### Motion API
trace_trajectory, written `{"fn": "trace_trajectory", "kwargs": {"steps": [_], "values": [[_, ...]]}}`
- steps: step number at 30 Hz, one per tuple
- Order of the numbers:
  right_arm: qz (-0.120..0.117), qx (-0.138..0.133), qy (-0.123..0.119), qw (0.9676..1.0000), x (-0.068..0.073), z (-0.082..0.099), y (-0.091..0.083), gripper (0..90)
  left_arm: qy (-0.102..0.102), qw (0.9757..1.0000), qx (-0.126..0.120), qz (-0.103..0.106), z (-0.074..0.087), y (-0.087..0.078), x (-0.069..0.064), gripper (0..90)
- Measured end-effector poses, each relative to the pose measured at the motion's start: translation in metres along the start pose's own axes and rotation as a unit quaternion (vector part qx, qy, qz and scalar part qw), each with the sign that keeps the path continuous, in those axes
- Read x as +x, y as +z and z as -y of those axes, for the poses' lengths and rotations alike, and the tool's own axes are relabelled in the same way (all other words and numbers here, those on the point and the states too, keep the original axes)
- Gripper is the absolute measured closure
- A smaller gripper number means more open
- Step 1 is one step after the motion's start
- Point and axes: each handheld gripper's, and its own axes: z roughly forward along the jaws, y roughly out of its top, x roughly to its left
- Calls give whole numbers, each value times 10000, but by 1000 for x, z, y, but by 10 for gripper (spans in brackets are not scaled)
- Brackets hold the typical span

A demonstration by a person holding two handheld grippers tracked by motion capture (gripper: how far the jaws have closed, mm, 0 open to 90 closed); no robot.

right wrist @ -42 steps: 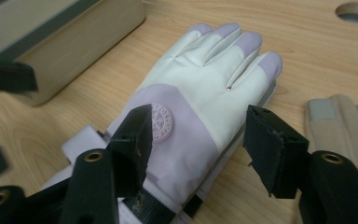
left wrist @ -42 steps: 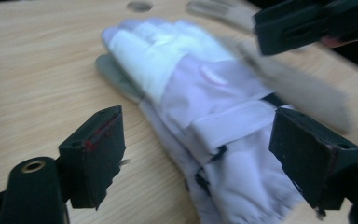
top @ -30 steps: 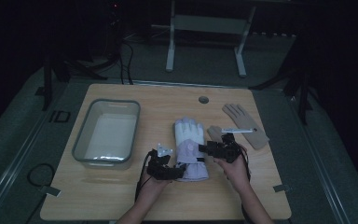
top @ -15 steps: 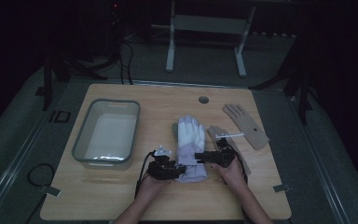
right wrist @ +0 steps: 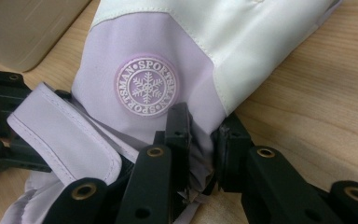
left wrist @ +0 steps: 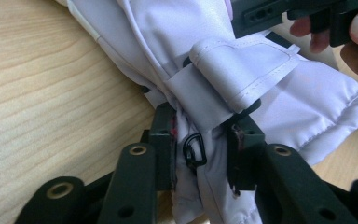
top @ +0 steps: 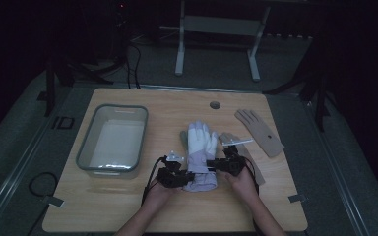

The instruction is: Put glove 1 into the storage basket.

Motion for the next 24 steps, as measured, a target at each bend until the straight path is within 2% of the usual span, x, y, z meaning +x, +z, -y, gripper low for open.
{"fn": "trace_trajectory", "kwargs": {"steps": [8, 13, 18, 24], "values": [[234, -76, -247, 9994, 16, -7, -7, 782, 218, 9997, 57, 54, -9, -12, 0, 730], [241, -152, -290, 9992, 23, -13, -15, 782, 326, 9994, 30, 101, -15, -22, -1, 730], [346, -230, -322, 9986, 34, -22, -22, 783, 481, 9988, 11, 65, -24, -34, -1, 729], [362, -344, -356, 9981, 44, -34, -28, 783, 621, 9981, 8, 21, -36, -50, 1, 728]]}}
